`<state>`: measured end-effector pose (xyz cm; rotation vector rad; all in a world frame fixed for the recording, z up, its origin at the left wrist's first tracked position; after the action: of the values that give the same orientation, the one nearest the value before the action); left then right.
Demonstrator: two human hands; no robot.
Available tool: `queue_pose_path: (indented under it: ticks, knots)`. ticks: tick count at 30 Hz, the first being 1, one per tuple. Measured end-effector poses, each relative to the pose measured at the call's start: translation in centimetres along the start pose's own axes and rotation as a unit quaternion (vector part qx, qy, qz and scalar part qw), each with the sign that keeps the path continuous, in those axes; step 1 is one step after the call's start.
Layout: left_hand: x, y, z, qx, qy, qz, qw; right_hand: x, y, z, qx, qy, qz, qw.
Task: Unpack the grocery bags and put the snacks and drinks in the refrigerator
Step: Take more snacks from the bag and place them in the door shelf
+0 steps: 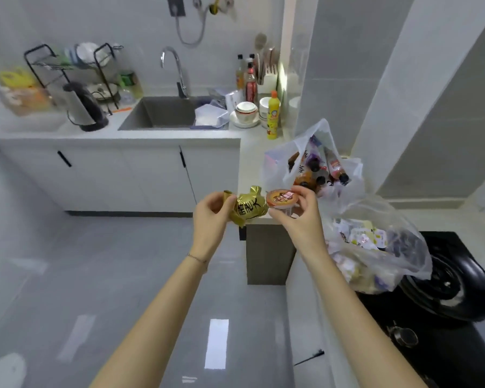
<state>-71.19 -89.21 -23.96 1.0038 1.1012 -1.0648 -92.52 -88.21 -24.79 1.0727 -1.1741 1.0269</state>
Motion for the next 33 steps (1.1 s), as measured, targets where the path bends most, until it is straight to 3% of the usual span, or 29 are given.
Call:
queue_pose_path:
  ticks: [7, 15, 24, 33]
  knots:
    - [-2.2, 17.3, -6.6, -0.176, -0.013, -0.007, 0.984, 5.1, -15.1, -7.2, 0.134, 0.027, 0.060, 0.989]
    - [-6.1, 37.9, -19.1, -0.331, -0.036, 0.010, 0.943, 11.6, -31.6, -21.2, 0.288, 0.068, 0.104, 0.949]
    - [-11.2, 53.7, -31.8, -0.399, -0.064, 0.016, 0.915, 18.6, -43.2, -36.3, 0.369, 0.115, 0.138, 0.912]
    - [-15.4, 63.3, -35.8, -0.381, -0.062, -0.053, 0.921, 26.0, -49.0, -44.4, 0.383, 0.170, 0.159, 0.894]
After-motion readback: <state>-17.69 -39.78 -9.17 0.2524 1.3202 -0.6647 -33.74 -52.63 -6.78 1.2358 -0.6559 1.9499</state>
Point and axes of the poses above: each hand's wrist, its own z-axis towards the middle knuckle, its own y-axis out of the back of the hand, x = y × z, the point moved 10 cm from there along z, towards the middle knuckle, and after that the axes turned 1 degree about -z, right-handed, at the moved point
